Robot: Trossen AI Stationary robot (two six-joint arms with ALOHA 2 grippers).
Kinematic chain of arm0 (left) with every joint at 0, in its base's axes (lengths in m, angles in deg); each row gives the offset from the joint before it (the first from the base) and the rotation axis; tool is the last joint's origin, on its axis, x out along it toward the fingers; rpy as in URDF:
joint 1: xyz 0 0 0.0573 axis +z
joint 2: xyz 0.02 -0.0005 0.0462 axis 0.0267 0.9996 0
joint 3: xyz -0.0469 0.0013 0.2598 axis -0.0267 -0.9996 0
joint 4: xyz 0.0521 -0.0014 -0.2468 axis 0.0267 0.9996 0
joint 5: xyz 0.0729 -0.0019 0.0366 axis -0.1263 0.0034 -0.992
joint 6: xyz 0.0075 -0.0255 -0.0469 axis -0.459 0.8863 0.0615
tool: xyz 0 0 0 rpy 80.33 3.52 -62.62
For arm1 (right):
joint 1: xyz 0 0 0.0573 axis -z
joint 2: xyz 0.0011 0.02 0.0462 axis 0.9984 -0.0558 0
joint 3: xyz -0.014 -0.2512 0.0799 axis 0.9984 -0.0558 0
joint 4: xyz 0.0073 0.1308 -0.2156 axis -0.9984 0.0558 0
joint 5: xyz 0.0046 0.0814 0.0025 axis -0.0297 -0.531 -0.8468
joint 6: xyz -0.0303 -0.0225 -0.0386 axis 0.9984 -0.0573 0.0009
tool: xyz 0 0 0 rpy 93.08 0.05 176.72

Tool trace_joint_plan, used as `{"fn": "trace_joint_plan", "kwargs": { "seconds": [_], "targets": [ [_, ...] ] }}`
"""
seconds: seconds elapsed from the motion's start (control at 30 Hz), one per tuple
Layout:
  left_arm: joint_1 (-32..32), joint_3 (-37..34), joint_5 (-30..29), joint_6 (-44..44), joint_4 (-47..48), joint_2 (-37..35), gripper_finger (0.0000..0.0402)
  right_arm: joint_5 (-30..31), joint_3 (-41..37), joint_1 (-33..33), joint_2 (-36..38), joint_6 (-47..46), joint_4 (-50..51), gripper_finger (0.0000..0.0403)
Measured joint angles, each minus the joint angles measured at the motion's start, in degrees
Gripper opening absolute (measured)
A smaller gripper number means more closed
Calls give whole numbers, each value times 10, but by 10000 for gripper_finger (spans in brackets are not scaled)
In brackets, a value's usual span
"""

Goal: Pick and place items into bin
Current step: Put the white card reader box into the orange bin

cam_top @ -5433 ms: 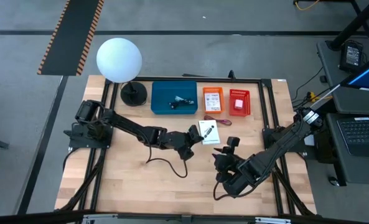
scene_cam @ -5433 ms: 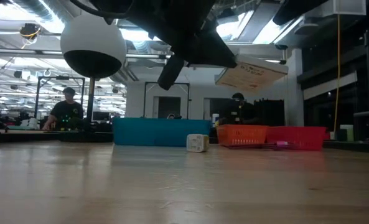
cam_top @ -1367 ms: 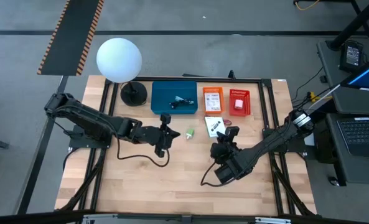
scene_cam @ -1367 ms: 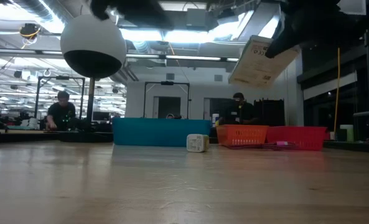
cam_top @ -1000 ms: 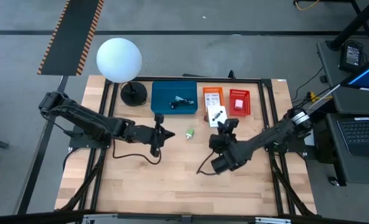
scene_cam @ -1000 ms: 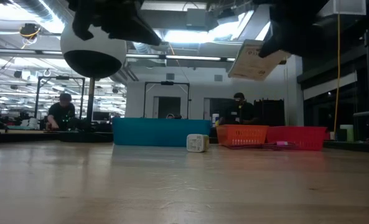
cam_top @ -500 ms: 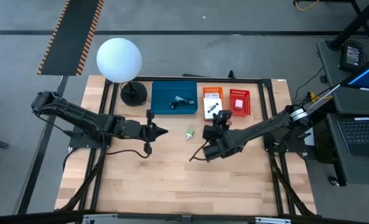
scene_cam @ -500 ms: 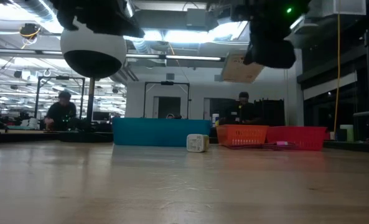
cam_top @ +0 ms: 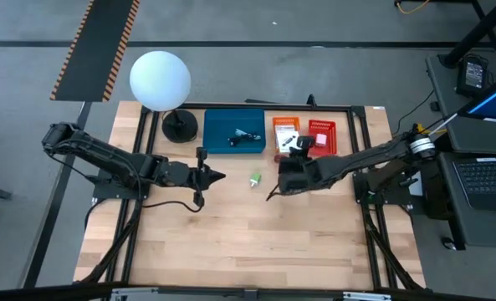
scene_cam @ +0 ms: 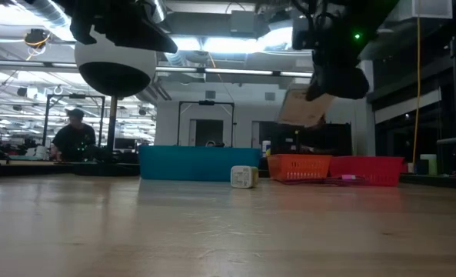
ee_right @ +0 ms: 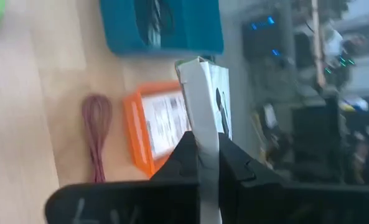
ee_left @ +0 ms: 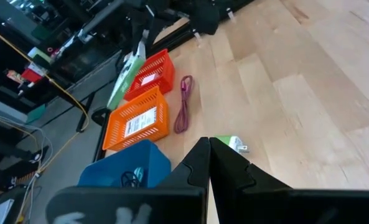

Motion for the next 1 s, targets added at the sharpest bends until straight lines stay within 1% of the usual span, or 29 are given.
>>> {"fn": "trace_joint_plan", "kwargs": {
  "seconds": [0.1, 0.17, 0.3, 0.5, 0.7, 0.8, 0.83, 1.0],
  "targets": [
    [0, 0, 0, 0, 0, 0, 3, -19, -37, 29, 37, 82, -93, 6],
    [0, 0, 0, 1, 0, 0, 3, -31, -53, 52, 49, 110, -118, 6],
    [0, 0, 0, 1, -2, 0, 3, -55, -69, 90, 55, 143, -134, 6],
    [8, 0, 0, 9, -3, 0, 3, -121, -71, 136, 44, 183, -159, 6],
    [25, 0, 0, 16, -2, 0, 3, -136, -71, 160, 44, 201, -162, 6],
    [32, 0, 1, 17, -2, 0, 3, -187, -71, 177, 44, 216, -169, 6],
    [34, 0, 1, 17, -2, 0, 3, -194, -71, 182, 44, 217, -171, 6],
    [37, 0, 1, 28, -2, 0, 3, -196, -71, 204, 44, 231, -173, 6]
  ]
}}
